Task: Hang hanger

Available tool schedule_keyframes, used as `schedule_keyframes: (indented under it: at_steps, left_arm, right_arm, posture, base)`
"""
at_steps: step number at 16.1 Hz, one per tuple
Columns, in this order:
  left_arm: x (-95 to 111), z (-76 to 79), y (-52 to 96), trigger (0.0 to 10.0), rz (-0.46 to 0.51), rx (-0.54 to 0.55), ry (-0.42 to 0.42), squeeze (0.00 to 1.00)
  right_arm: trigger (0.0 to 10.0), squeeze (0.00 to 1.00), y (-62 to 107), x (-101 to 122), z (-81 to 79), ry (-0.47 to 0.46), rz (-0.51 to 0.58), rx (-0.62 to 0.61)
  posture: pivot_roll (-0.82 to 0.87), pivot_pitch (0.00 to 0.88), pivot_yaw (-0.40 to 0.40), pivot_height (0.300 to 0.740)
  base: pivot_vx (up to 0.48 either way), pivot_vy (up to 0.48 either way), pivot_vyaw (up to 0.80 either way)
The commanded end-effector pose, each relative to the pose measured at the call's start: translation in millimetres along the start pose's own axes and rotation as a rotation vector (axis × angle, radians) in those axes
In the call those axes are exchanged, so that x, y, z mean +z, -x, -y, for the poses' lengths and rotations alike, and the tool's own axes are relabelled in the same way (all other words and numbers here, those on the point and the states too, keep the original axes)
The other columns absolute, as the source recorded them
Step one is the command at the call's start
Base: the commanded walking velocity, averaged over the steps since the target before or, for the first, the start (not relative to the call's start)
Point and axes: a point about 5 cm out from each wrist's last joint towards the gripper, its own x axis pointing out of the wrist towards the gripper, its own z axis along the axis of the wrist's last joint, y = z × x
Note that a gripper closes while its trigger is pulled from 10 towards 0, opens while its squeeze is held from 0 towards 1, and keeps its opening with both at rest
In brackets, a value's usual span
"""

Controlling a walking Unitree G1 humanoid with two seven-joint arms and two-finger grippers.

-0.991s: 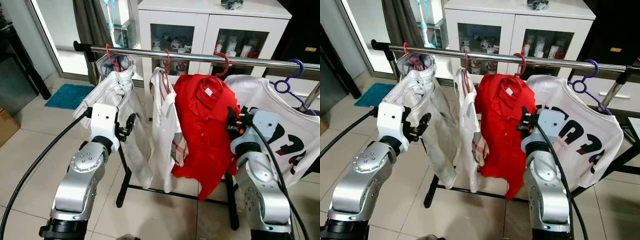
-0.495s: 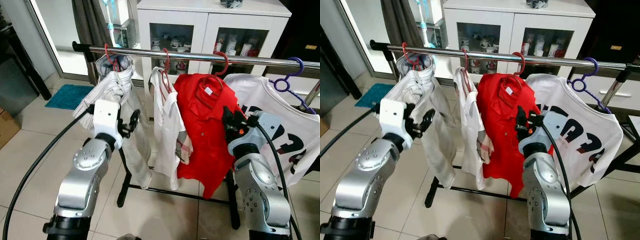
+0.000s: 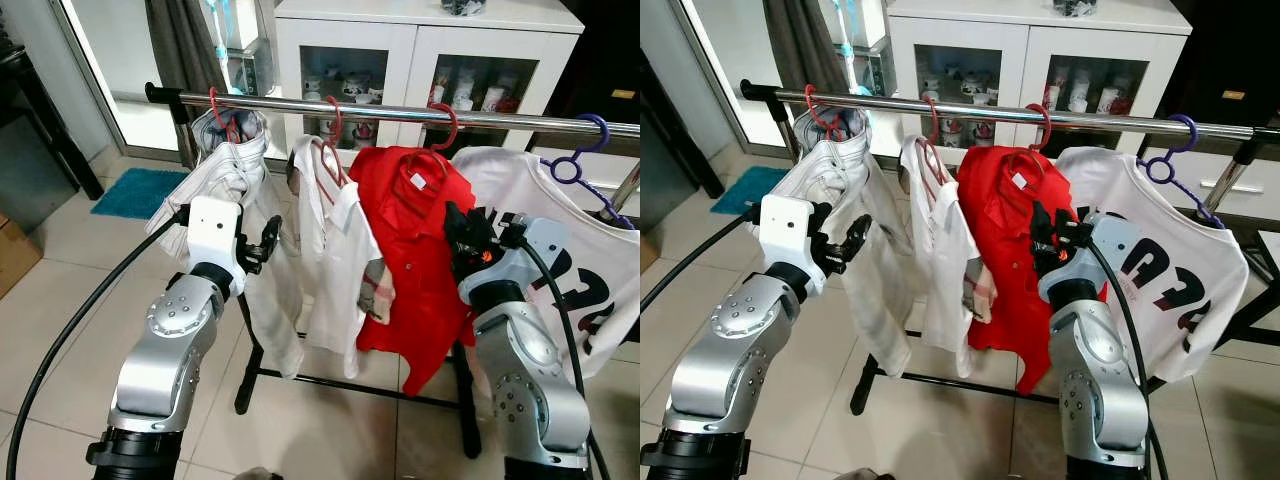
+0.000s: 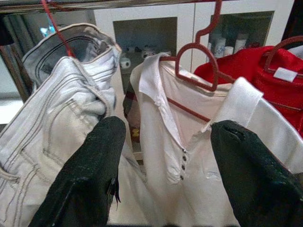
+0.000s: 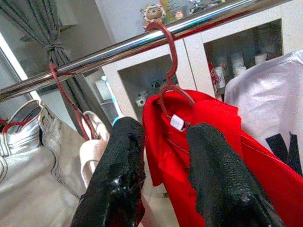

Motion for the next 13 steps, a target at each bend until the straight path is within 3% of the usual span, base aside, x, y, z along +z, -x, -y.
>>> schedule_keyframes:
  at_steps: [1, 3, 4, 5, 12, 13]
  left_arm:
    - [-3.0, -2.0, -1.1, 10.0, -0.020, 0.005, -0.008, 0.00]
    - [-3.1, -3.3, -1.8, 10.0, -0.020, 0.023, -0.013, 0.00]
    - [-3.2, -3.9, -1.9, 10.0, -0.020, 0.030, -0.012, 0.00]
    - [-3.1, -4.2, -1.6, 10.0, -0.019, 0.031, -0.011, 0.00]
    - [-1.0, -4.4, -3.4, 10.0, -0.016, 0.018, -0.026, 0.00]
    - [-0.4, -3.8, -4.1, 10.0, -0.015, 0.014, -0.028, 0.00]
  right_arm:
    - [10.0, 0.00, -3.2, 2.9, -5.9, 0.019, 0.001, 0.018]
    - [10.0, 0.00, -3.5, 0.3, -5.7, 0.059, -0.019, 0.023]
    - [10.0, 0.17, -3.5, -0.9, -5.6, 0.076, -0.027, 0.028]
    - [10.0, 1.00, -3.0, -1.2, -5.1, 0.054, -0.021, 0.028]
    - [10.0, 1.00, -0.8, 3.0, -6.7, 0.074, -0.006, 0.056]
    - [10.0, 1.00, 0.4, 1.6, -3.7, 0.046, -0.008, 0.015]
  posture:
    - [-0.07, 0.000, 0.057, 0.740]
    - [-0.07, 0.000, 0.046, 0.740]
    - [-0.07, 0.000, 0.044, 0.740]
    - [-0.07, 0.000, 0.042, 0.740]
    - [-0.07, 0.000, 0.057, 0.740]
    - [-0.07, 0.000, 0.061, 0.740]
  base:
    - [0.000, 0.300, 0.00]
    - [0.000, 0.306, 0.00]
    - [0.000, 0.304, 0.00]
    - [0.000, 0.304, 0.00]
    - [0.000, 0.308, 0.00]
    - [0.000, 0.368, 0.00]
